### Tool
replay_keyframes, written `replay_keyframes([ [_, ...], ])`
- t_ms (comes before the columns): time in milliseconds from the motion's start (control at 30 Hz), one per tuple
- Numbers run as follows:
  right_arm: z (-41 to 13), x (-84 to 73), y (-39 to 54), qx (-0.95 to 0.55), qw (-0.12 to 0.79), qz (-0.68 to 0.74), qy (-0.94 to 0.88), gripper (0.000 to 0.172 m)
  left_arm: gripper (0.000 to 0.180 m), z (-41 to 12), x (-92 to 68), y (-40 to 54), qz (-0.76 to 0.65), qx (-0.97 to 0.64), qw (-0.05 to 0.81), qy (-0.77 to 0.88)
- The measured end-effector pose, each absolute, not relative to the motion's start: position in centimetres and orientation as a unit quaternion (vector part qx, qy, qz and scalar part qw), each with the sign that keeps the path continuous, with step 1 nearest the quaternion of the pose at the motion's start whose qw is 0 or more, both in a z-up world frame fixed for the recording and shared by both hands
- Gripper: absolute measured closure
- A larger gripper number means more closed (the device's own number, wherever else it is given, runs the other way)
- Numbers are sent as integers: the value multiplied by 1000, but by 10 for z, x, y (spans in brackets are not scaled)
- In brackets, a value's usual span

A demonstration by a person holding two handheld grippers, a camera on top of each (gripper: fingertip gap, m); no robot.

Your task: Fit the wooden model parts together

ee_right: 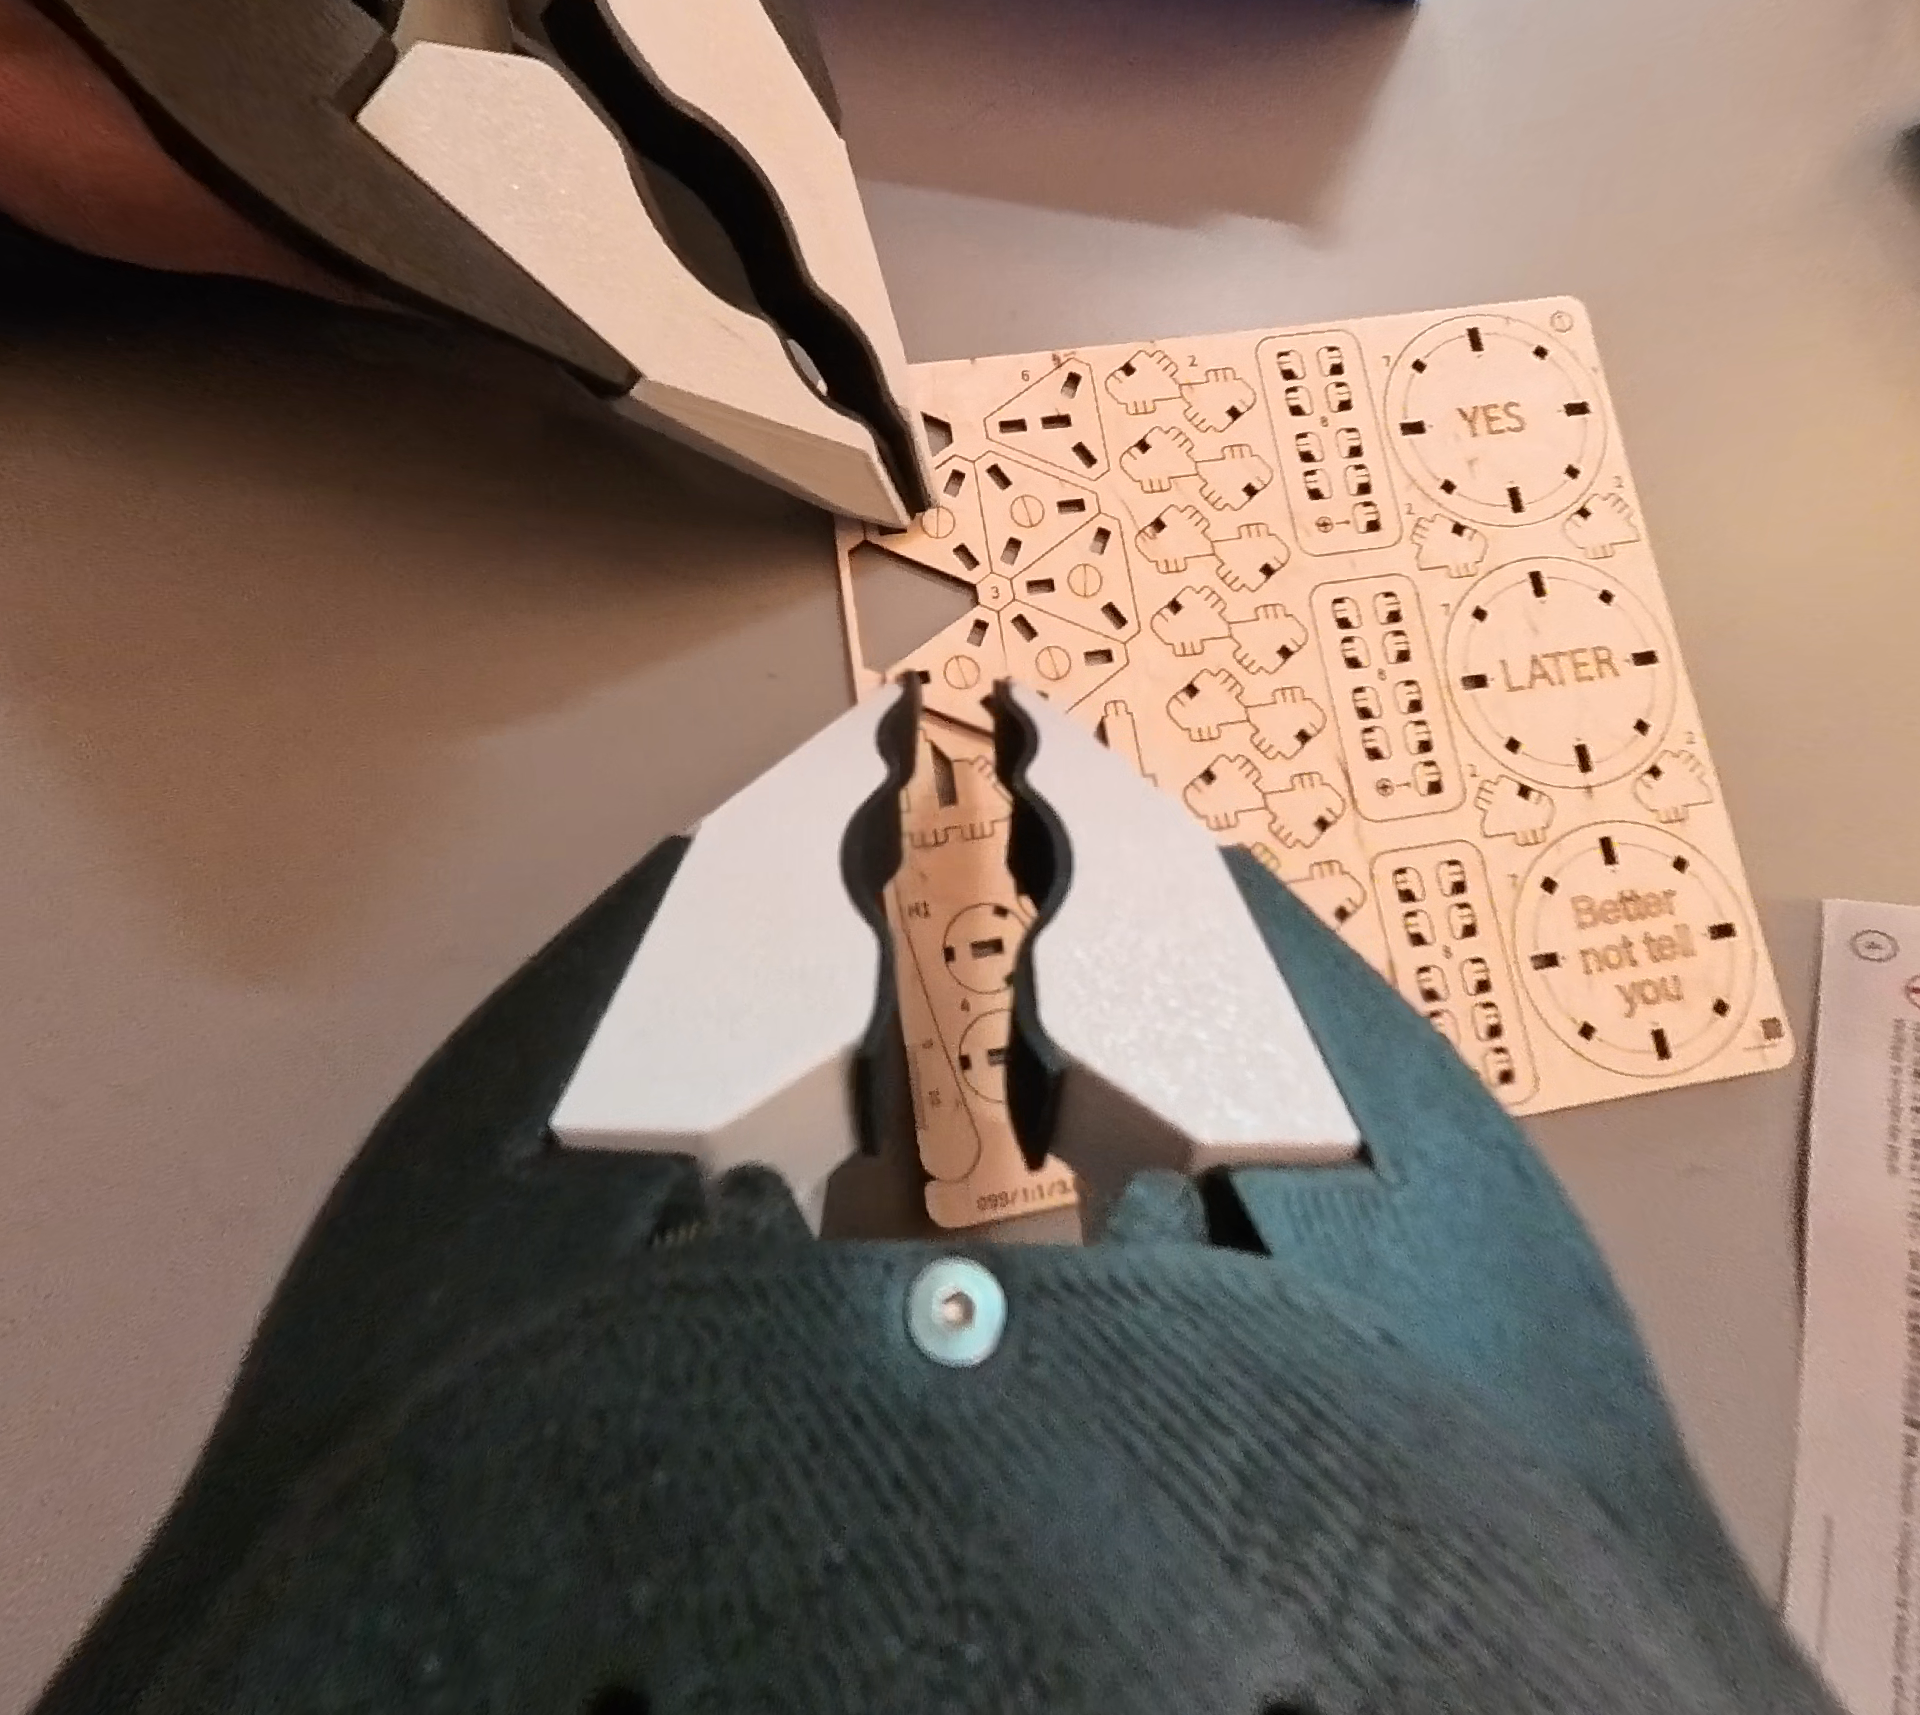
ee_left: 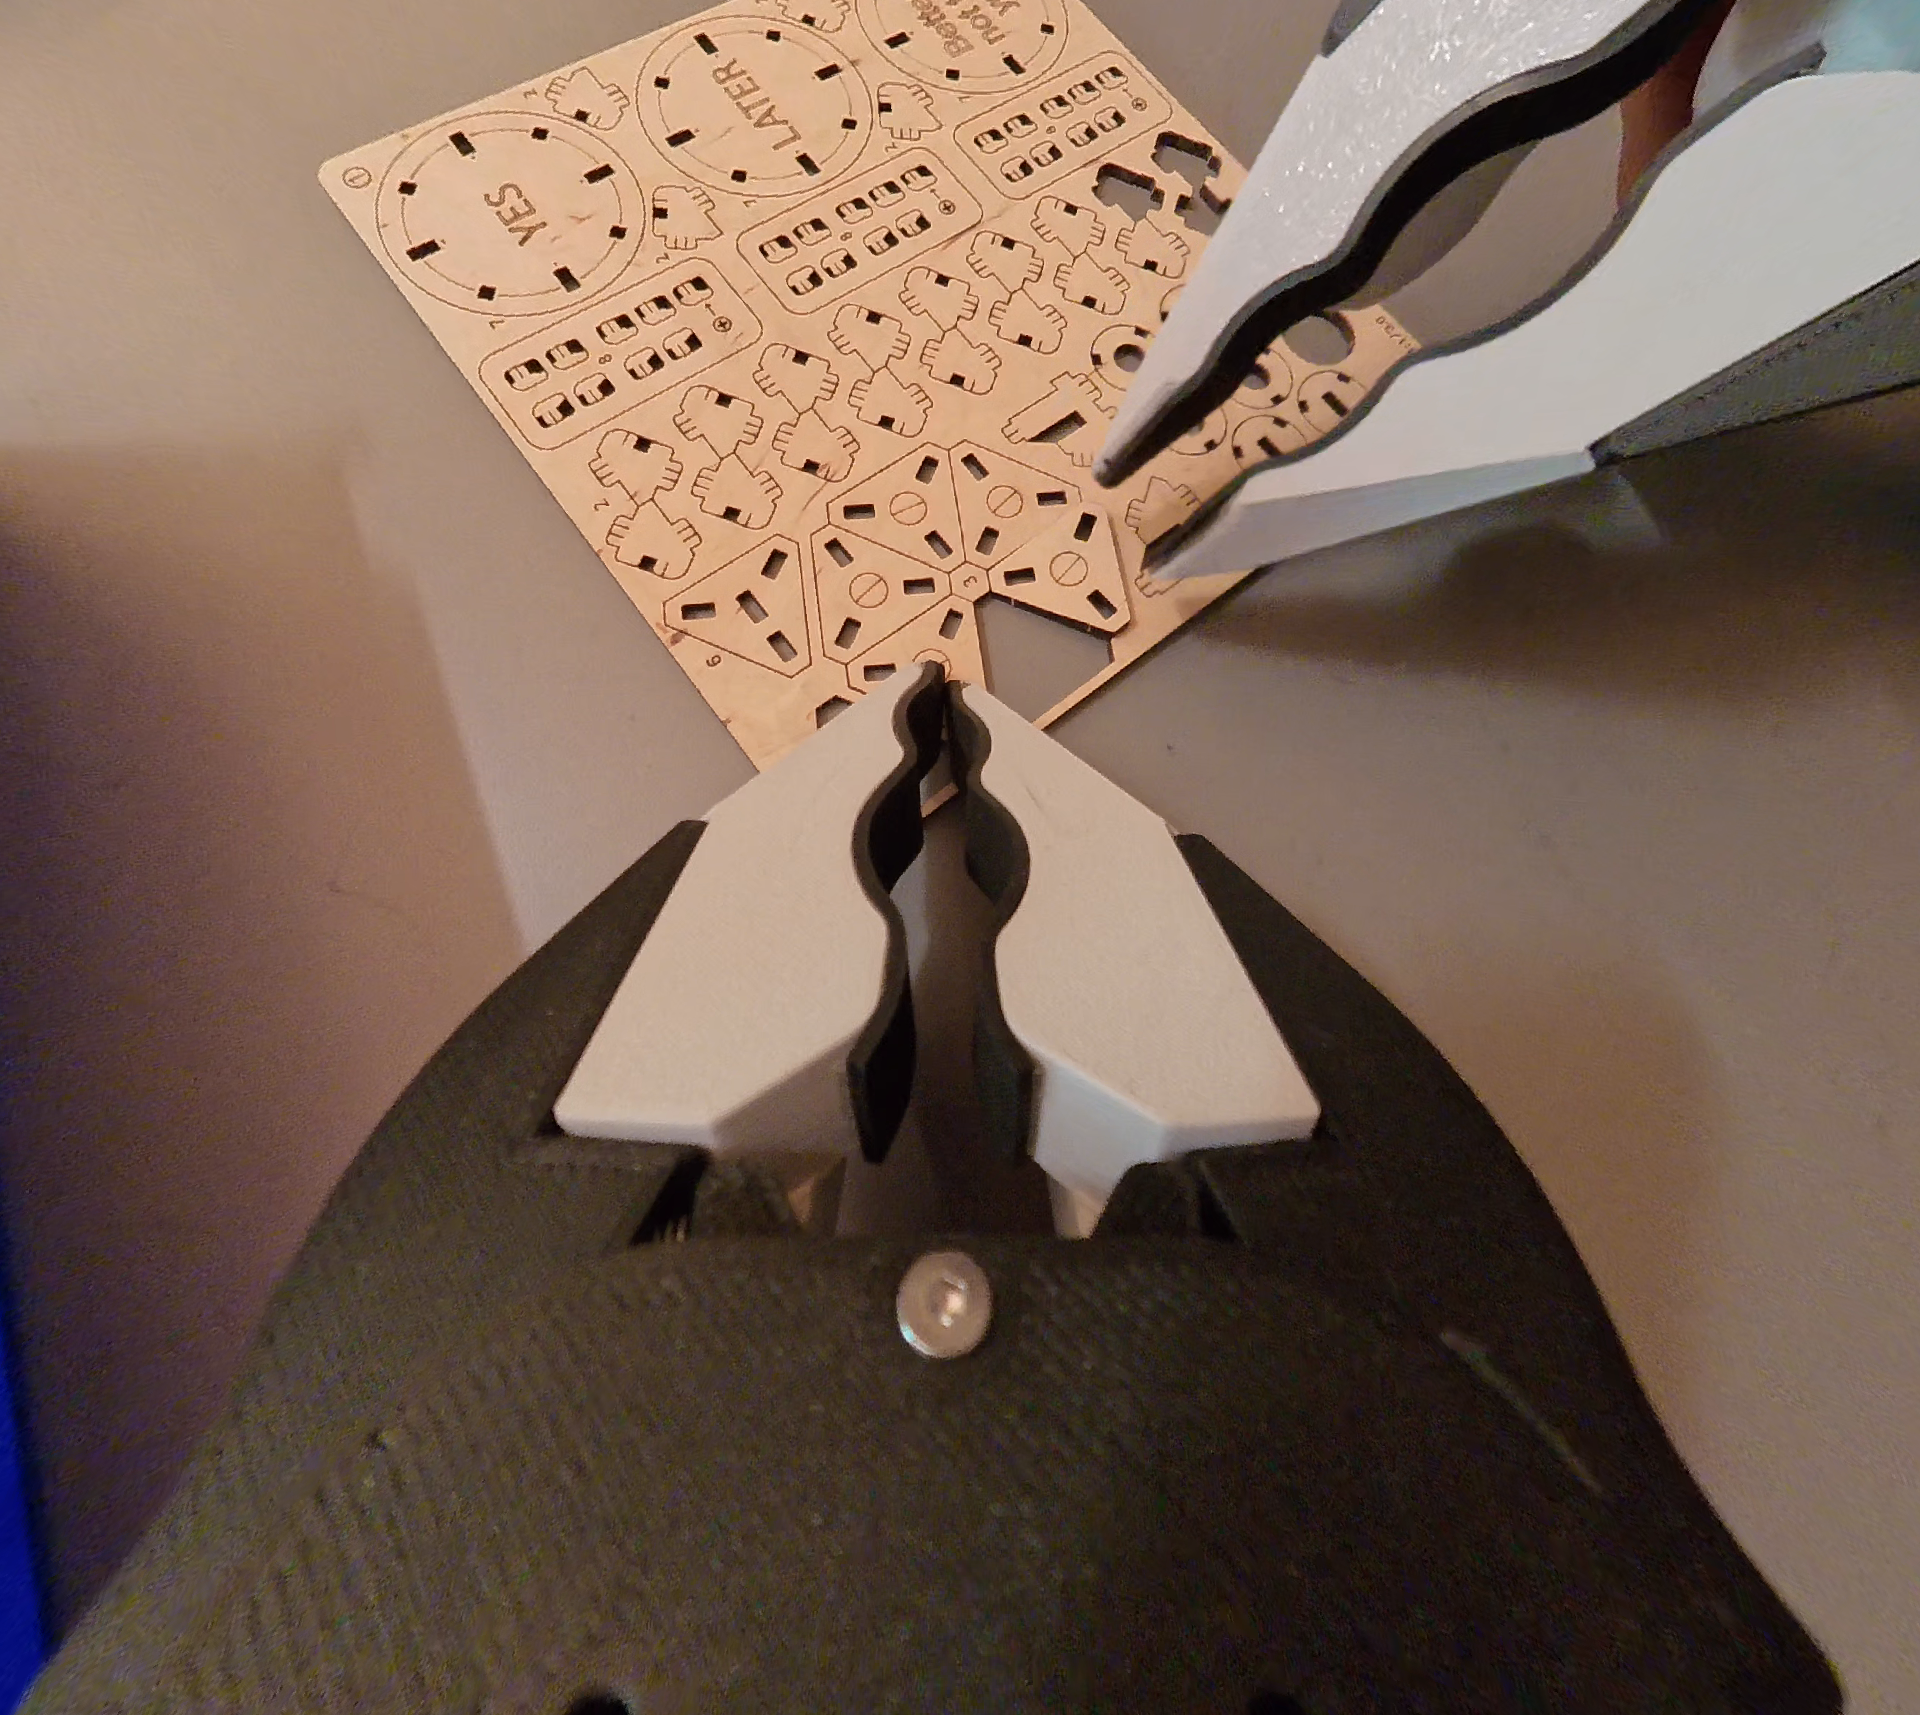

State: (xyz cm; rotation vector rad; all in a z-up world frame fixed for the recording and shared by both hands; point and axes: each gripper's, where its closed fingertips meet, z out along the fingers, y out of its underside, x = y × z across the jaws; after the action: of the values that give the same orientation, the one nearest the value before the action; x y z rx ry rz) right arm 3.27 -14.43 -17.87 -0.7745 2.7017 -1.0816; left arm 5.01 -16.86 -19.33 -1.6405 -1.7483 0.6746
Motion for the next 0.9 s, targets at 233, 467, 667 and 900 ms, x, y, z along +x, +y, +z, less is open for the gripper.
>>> replay_keyframes([
  [233, -192, 28, -148, -247, 39, -338, 907, 172, 180, -193, 50, -169, 256, -624, 320, -665],
  [467, -177, 27, -151, -239, 38, -367, 898, 172, 180, -193, 50, -169, 256, -624, 320, -665],
  [667, -191, 32, -151, -246, 38, -343, 906, 172, 180, -193, 50, -168, 257, -624, 319, -665],
  [900, -194, 41, -147, -260, 54, -330, 906, 172, 180, -193, 50, -168, 256, -624, 320, -665],
])
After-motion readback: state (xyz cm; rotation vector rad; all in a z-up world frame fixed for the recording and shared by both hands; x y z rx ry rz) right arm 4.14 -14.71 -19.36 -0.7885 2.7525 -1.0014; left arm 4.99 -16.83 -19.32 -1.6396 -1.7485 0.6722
